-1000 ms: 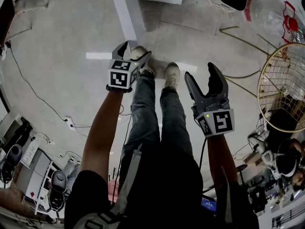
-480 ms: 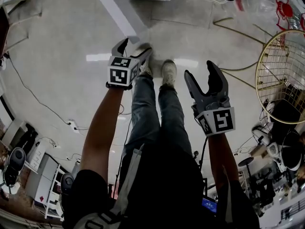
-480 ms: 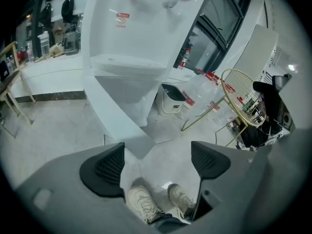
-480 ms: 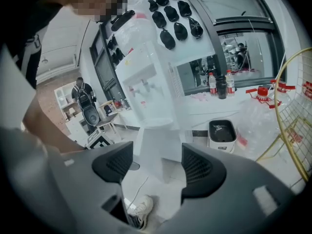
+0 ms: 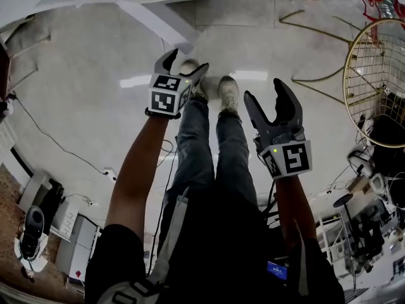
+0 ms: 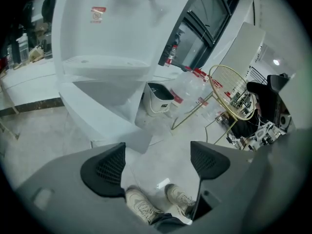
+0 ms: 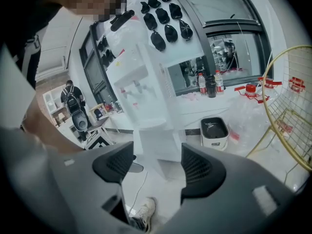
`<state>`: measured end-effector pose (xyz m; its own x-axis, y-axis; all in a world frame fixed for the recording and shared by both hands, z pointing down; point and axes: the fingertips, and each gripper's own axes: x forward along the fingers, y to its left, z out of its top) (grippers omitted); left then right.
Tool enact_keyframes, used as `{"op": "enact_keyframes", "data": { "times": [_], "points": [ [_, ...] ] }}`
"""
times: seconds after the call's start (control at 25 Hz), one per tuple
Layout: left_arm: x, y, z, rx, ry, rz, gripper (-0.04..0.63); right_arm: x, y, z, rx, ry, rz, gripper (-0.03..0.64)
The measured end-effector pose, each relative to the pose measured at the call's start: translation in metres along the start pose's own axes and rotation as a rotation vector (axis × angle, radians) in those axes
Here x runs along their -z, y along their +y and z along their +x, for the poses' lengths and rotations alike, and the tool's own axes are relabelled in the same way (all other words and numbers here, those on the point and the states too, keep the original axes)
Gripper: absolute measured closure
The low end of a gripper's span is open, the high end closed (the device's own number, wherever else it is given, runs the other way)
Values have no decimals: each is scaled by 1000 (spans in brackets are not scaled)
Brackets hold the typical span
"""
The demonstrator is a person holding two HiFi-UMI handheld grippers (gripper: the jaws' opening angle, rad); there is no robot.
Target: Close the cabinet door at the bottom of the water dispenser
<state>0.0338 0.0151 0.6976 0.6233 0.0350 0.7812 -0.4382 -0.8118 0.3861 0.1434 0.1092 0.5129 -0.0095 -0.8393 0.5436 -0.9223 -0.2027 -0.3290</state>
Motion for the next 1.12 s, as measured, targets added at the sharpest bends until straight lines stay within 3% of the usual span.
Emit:
{"op": "enact_keyframes", "data": {
  "times": [0.64, 1.12],
  "points": [
    [-23, -17, 17, 131, 67, 119, 167, -13, -22, -5, 185, -66, 54, 314],
    [-47, -25, 37, 96, 28, 114, 170, -25, -49, 22, 110, -52, 43, 319]
  ]
}}
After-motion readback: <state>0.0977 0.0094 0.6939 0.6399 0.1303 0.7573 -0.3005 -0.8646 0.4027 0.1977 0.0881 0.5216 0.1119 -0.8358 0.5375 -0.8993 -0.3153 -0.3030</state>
